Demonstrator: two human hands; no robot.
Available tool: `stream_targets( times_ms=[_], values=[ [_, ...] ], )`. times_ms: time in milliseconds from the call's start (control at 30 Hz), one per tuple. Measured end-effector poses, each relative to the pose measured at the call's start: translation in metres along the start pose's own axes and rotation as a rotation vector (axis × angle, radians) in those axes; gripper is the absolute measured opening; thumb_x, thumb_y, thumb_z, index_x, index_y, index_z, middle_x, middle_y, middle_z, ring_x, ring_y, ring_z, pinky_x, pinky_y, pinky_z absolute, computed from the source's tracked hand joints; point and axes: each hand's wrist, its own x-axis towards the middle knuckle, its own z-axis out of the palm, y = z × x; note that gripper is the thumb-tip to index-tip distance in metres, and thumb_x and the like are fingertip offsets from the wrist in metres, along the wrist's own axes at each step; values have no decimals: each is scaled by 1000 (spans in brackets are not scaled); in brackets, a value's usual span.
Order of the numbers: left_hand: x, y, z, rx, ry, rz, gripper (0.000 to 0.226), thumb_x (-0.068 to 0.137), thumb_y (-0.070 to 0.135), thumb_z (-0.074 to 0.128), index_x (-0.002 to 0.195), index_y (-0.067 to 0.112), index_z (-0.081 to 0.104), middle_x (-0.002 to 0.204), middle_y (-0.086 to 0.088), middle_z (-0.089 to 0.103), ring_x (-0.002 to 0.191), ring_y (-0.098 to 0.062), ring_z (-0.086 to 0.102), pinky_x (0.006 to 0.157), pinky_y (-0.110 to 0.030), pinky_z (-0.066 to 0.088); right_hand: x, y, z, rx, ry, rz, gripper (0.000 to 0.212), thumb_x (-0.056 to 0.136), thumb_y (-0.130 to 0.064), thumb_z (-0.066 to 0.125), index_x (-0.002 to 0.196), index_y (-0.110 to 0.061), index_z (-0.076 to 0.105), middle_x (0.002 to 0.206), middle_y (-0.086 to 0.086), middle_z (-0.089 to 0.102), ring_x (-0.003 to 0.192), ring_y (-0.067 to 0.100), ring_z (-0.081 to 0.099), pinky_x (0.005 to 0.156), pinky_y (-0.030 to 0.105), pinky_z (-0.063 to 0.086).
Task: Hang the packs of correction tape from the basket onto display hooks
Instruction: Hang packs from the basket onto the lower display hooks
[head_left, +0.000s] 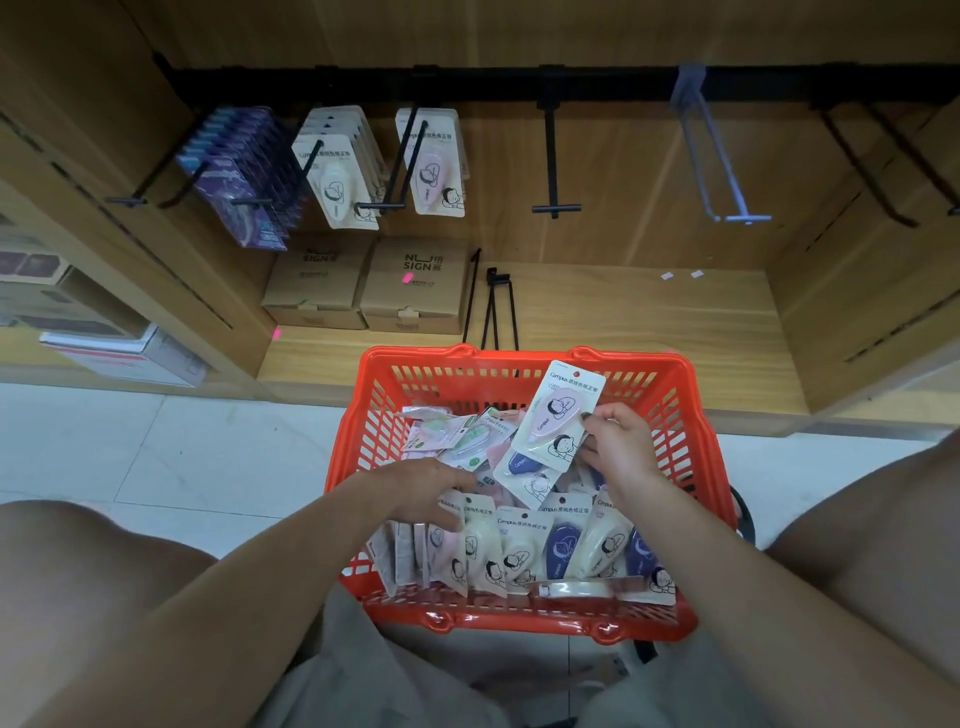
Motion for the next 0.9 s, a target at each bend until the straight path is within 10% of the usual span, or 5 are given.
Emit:
stream_targets(
  times_ms=[567,900],
  values=[
    [-9,11,-3,-297,147,18,6,102,35,62,105,37,58,119,4,61,109,-19,59,87,-33,44,-7,-25,-5,-9,-152,51,11,102,1,56,94,-6,58,107,14,77,95,30,75,74,36,60],
    [2,30,21,-602,105,-197,83,91,49,74,159,21,37,165,-2,37,151,-20,37,115,-33,34,-7,11,-6,-296,-388,135,20,100,1,58,86,-12,51,114,16,75,101,37,74,77,43,60]
  ],
)
